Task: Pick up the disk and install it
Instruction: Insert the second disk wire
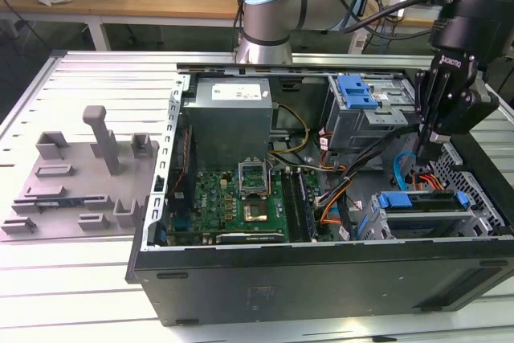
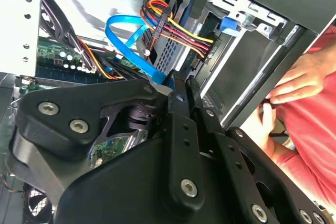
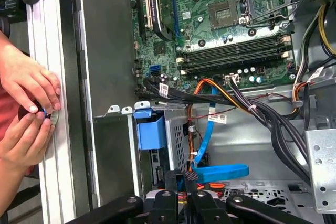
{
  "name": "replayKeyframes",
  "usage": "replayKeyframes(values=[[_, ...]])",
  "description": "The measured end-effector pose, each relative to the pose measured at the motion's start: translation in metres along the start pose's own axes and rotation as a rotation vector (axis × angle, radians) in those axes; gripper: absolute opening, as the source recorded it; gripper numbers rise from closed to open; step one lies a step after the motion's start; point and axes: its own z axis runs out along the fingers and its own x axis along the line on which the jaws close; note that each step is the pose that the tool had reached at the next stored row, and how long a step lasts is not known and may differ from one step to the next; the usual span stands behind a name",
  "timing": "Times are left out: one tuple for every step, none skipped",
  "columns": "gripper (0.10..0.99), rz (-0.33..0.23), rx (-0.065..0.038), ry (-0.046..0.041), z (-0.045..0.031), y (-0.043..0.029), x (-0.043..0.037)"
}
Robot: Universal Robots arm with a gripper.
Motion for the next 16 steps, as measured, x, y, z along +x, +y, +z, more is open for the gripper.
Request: replayKeyframes(values=[[0.161, 0.000, 0.000, 0.0001, 0.0000, 0.0001, 0.0001], [0.161, 0.000, 0.000, 0.0002, 0.0000, 0.0001, 0.0002], [0.161, 0.000, 0.000, 0.0001, 0.0000, 0.0001, 0.0002], [0.161, 0.000, 0.000, 0.0001, 0.0000, 0.0001, 0.0002], [0.161, 0.000, 0.000, 0.0000, 0.0004, 0.0000, 0.0011], [0.161, 0.000, 0.000, -0.0015, 0.0015, -0.0002, 0.0039], [0.161, 0.000, 0.000, -0.0034, 0.0025, -0.0006, 0.0065], [0.161, 0.001, 0.001, -0.0069, 0.0036, -0.0008, 0.0092], [0.161, 0.002, 0.004, -0.0098, 0.0042, -0.0009, 0.0107], [0.161, 0.005, 0.014, -0.0194, 0.0053, -0.0009, 0.0130], [0.161, 0.009, 0.025, -0.0335, 0.0061, -0.0007, 0.0150], [0.161, 0.012, 0.033, -0.0481, 0.0067, -0.0006, 0.0166], [0.161, 0.013, 0.037, -0.0572, 0.0070, -0.0007, 0.0174], [0.161, 0.013, 0.039, -0.0674, 0.0074, -0.0007, 0.0183], [0.161, 0.013, 0.039, -0.0803, 0.0080, -0.0009, 0.0197], [0.161, 0.013, 0.039, -0.0896, 0.0086, -0.0011, 0.0211]])
